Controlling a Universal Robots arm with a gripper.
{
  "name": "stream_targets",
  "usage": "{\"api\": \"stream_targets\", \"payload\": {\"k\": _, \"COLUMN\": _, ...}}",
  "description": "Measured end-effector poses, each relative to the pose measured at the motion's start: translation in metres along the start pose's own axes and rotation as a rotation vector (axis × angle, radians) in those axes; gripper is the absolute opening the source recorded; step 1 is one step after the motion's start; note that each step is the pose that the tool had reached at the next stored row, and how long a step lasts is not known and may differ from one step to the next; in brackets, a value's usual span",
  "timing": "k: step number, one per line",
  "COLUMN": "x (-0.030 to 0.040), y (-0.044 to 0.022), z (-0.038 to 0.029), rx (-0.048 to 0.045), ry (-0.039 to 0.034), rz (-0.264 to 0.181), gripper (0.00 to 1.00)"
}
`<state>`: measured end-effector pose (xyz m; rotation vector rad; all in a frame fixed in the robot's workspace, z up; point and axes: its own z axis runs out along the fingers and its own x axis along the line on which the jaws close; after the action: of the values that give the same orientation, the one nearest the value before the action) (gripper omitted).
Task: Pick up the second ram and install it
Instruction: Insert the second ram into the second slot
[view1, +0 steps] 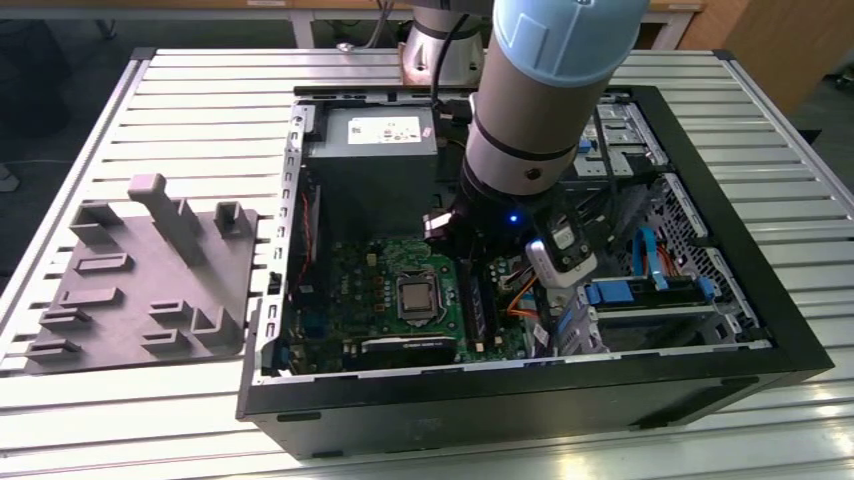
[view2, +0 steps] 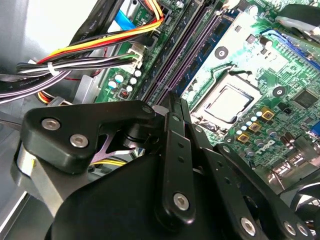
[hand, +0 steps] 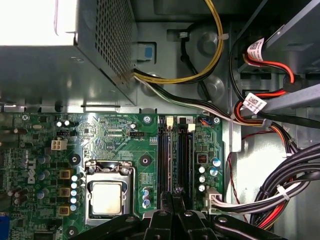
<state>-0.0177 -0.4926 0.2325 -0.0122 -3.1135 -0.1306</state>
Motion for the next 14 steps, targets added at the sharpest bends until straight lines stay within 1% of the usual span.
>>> {"api": "stream_targets", "payload": {"k": 5, "x": 0.0002, "y": 0.0000, "z": 0.0005, "rx": -0.0005, "ry": -0.0015, "rz": 0.000, "gripper": 0.12}}
{"api": "stream_targets", "payload": {"k": 14, "x": 0.0007, "y": 0.0008, "z": 0.0012, "rx": -0.0005, "ry": -0.0015, "rz": 0.000, "gripper": 0.12}}
